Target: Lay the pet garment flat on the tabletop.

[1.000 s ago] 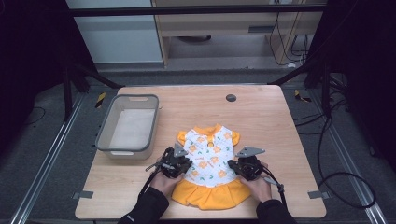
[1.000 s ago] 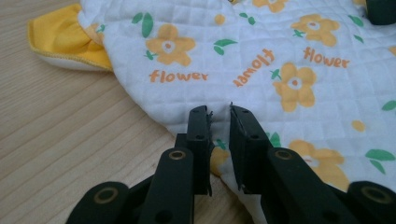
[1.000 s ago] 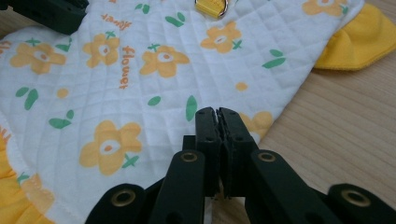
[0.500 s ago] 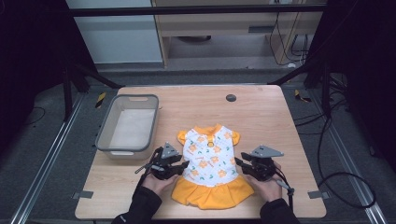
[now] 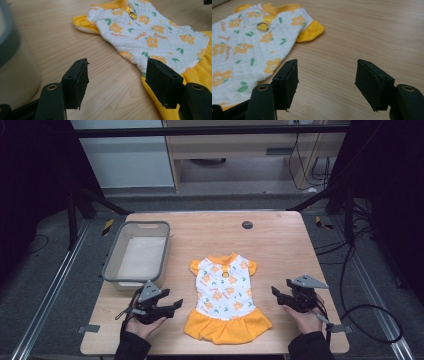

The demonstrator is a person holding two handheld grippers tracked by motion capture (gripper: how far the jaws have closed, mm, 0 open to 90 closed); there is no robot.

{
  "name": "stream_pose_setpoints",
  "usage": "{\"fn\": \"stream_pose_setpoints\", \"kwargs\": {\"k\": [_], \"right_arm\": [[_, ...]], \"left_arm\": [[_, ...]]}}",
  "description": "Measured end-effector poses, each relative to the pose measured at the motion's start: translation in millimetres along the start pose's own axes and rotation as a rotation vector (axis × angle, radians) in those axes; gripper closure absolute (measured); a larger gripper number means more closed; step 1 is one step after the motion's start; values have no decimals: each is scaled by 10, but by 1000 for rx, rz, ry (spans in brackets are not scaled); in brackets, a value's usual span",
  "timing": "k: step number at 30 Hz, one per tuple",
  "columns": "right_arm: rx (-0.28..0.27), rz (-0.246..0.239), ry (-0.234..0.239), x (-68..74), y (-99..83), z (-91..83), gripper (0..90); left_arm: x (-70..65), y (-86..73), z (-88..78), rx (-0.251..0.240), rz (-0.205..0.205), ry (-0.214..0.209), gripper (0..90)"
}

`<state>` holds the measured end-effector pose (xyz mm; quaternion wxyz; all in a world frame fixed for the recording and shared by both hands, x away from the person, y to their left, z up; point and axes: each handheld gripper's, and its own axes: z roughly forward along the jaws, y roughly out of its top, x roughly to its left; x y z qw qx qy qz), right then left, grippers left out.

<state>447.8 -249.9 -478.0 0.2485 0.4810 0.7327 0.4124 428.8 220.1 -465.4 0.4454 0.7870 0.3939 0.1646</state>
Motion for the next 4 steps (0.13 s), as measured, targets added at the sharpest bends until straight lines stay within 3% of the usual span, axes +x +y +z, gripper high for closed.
{"fn": "stream_pose_setpoints", "kwargs": {"k": [4], "right_arm": [[3,27,-16,-75,-23,-1,289]], "left_arm": [[115,-77,-114,-25,-28,33,298]]}}
